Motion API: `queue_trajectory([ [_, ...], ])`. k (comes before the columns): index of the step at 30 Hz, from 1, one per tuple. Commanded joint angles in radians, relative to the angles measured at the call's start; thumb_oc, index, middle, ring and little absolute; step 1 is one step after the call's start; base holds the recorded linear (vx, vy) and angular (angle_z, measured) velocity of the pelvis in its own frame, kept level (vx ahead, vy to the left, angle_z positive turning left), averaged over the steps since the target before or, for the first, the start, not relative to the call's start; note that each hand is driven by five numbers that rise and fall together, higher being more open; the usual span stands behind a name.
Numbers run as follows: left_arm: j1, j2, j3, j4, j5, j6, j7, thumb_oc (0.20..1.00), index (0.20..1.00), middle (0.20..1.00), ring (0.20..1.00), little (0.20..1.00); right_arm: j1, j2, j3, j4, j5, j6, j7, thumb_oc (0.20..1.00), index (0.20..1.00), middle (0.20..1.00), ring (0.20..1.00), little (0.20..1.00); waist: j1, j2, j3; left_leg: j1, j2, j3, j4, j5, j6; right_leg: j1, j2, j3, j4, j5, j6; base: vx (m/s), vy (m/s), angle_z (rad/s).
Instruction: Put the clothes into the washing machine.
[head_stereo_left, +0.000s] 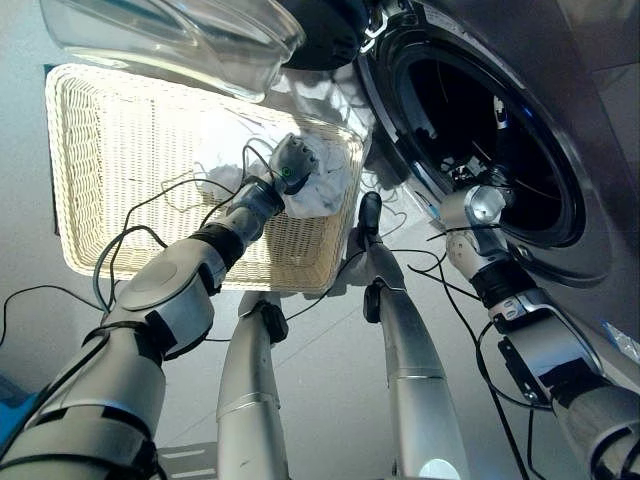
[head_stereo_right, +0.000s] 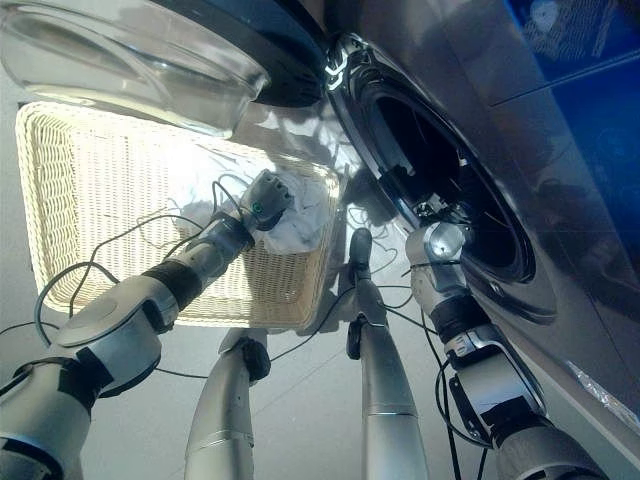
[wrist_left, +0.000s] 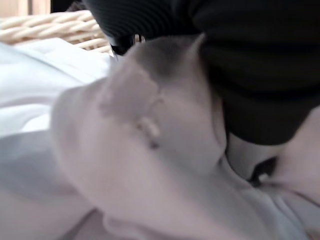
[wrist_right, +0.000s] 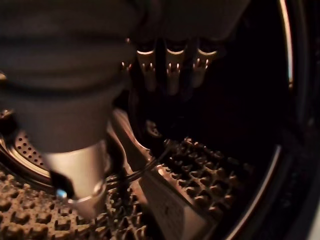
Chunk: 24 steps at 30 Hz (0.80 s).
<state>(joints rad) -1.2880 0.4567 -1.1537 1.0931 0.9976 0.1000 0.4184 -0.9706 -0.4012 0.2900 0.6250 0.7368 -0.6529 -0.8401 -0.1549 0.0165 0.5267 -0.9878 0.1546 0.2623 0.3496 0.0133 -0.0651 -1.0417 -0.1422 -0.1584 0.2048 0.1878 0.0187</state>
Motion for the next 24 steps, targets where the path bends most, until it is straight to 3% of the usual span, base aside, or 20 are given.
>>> queue_trajectory([
  [1, 0.034, 0.021, 0.041, 0.112, -0.051, -0.019, -0.032, 0.2, 0.2, 0.2, 0.2, 0.2, -0.004, -0.007, -0.02, -0.071, -0.007, -0.055, 0.028, 1.0, 1.0, 1.0, 1.0, 1.0, 0.003, 0.003, -0.007, 0.036, -0.024, 0.057, -0.098, 0.063, -0.089, 0.011, 0.0, -0.035, 0.114, -0.059, 0.133, 0.0, 0.0, 0.0],
  [12, 0.028, 0.034, 0.051, 0.127, -0.057, -0.082, -0.014, 0.2, 0.2, 0.2, 0.2, 0.2, 0.015, -0.002, -0.031, -0.037, 0.009, -0.039, 0.058, 1.0, 1.0, 1.0, 1.0, 1.0, 0.009, 0.004, -0.007, 0.084, -0.021, 0.068, -0.092, 0.062, -0.095, 0.06, -0.006, -0.056, 0.119, -0.07, 0.131, 0.0, 0.0, 0.0],
  [17, 0.047, 0.044, 0.063, 0.12, -0.152, -0.099, 0.049, 0.2, 0.2, 0.2, 0.2, 0.2, 0.027, -0.006, -0.03, -0.021, 0.021, -0.041, 0.068, 1.0, 1.0, 1.0, 1.0, 1.0, 0.014, 0.006, -0.007, 0.095, -0.021, 0.066, -0.087, 0.061, -0.095, 0.073, -0.007, -0.06, 0.124, -0.074, 0.126, 0.0, 0.0, 0.0],
  [20, 0.069, 0.05, 0.14, 0.101, -0.389, -0.167, 0.16, 0.2, 0.2, 0.2, 0.2, 0.2, 0.055, 0.002, -0.027, -0.022, 0.042, -0.014, 0.113, 1.0, 1.0, 1.0, 1.0, 1.0, 0.024, 0.005, -0.007, 0.107, -0.021, 0.063, -0.074, 0.056, -0.092, 0.083, -0.009, -0.064, 0.147, -0.086, 0.123, 0.0, 0.0, 0.0],
  [22, 0.09, 0.047, 0.206, 0.095, -0.461, -0.223, 0.208, 0.2, 0.2, 0.2, 0.2, 0.2, 0.076, 0.009, -0.021, -0.022, 0.062, 0.015, 0.173, 1.0, 1.0, 1.0, 1.0, 1.0, 0.03, 0.003, -0.007, 0.116, -0.023, 0.061, -0.071, 0.056, -0.09, 0.093, -0.011, -0.07, 0.154, -0.093, 0.12, 0.0, 0.0, 0.0],
  [24, 0.118, 0.045, 0.294, 0.083, -0.582, -0.32, 0.254, 0.2, 0.2, 0.2, 0.2, 0.2, 0.1, 0.015, -0.002, -0.01, 0.027, 0.071, 0.216, 1.0, 1.0, 1.0, 1.0, 1.0, 0.039, 0.002, -0.007, 0.129, -0.026, 0.059, -0.067, 0.055, -0.087, 0.107, -0.012, -0.076, 0.163, -0.104, 0.115, 0.0, 0.0, 0.0],
])
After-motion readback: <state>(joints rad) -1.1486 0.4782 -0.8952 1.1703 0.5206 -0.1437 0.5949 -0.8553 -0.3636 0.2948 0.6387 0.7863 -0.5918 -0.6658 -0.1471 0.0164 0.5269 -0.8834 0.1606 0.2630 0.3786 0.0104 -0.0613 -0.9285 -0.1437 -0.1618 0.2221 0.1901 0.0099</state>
